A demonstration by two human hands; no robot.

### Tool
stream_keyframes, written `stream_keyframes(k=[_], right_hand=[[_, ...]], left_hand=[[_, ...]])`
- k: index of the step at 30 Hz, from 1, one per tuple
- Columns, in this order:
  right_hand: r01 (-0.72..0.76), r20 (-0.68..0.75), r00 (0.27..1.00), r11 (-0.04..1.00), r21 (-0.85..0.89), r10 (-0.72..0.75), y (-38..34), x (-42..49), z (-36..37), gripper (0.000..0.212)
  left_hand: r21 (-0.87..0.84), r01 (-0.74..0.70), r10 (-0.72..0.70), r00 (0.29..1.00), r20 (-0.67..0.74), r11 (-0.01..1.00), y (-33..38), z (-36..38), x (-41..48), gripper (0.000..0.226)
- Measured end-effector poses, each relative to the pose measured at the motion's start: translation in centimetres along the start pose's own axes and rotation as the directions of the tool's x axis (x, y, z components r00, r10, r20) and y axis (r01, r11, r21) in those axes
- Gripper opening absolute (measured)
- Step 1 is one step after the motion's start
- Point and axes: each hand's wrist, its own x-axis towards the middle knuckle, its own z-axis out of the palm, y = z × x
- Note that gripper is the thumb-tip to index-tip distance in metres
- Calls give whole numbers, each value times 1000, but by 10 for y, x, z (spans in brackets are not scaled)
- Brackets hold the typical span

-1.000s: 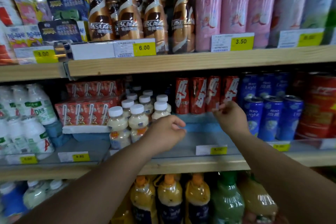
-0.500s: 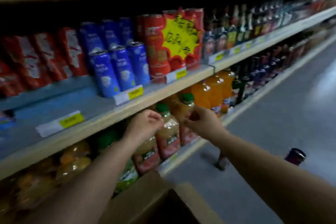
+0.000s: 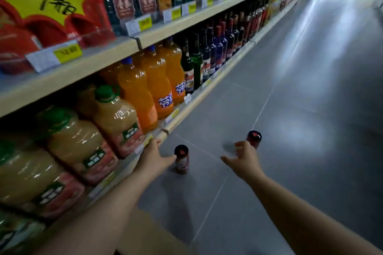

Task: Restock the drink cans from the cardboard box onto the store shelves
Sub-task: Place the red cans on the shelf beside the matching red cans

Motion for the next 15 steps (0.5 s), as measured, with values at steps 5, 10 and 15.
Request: stream_keyframes(k=[5, 10, 15], right_hand=[[-9, -63, 998, 998, -55, 6, 30, 48, 2, 75], [-36, -125, 992, 996, -77, 26, 64, 86, 10, 64], [-33, -70, 997, 999, -29, 31, 95, 104, 20, 61]], left_hand=[[82, 78, -82, 996, 42, 994, -4, 49, 39, 100], [157, 156, -163, 986, 30, 975, -18, 93, 69, 109], [200, 188, -201, 978, 47, 962, -28, 124, 93, 102]])
